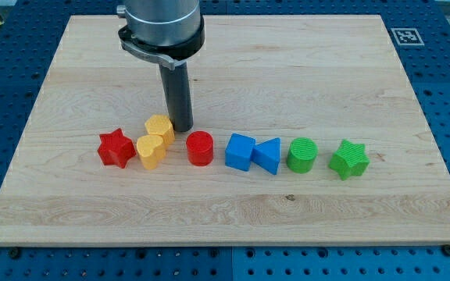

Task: Push yellow hexagon along with red circle slightly down

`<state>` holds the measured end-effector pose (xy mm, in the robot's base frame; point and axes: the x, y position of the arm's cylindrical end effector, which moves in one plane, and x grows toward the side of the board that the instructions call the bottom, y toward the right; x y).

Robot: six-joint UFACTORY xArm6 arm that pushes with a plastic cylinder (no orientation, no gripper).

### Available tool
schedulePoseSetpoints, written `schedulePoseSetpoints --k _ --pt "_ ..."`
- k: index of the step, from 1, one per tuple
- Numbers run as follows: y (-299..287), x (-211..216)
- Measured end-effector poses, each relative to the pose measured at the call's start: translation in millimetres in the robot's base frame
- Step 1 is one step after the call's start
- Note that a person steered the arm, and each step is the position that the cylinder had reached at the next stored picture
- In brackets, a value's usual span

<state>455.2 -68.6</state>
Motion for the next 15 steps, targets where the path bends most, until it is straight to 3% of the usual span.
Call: schedulePoseSetpoints --k 1,2,3,4,7,10,12,15 --pt "0.0 -44.2" --pt "-41.1 -73.6" --pt "-82.4 -60.8" --pt "-86.9 -27.6" --pt "-42.0 10.2" --pt "-18.2 12.6" --pt "-23.9 -25.8" --pt "-7.0 22.6"
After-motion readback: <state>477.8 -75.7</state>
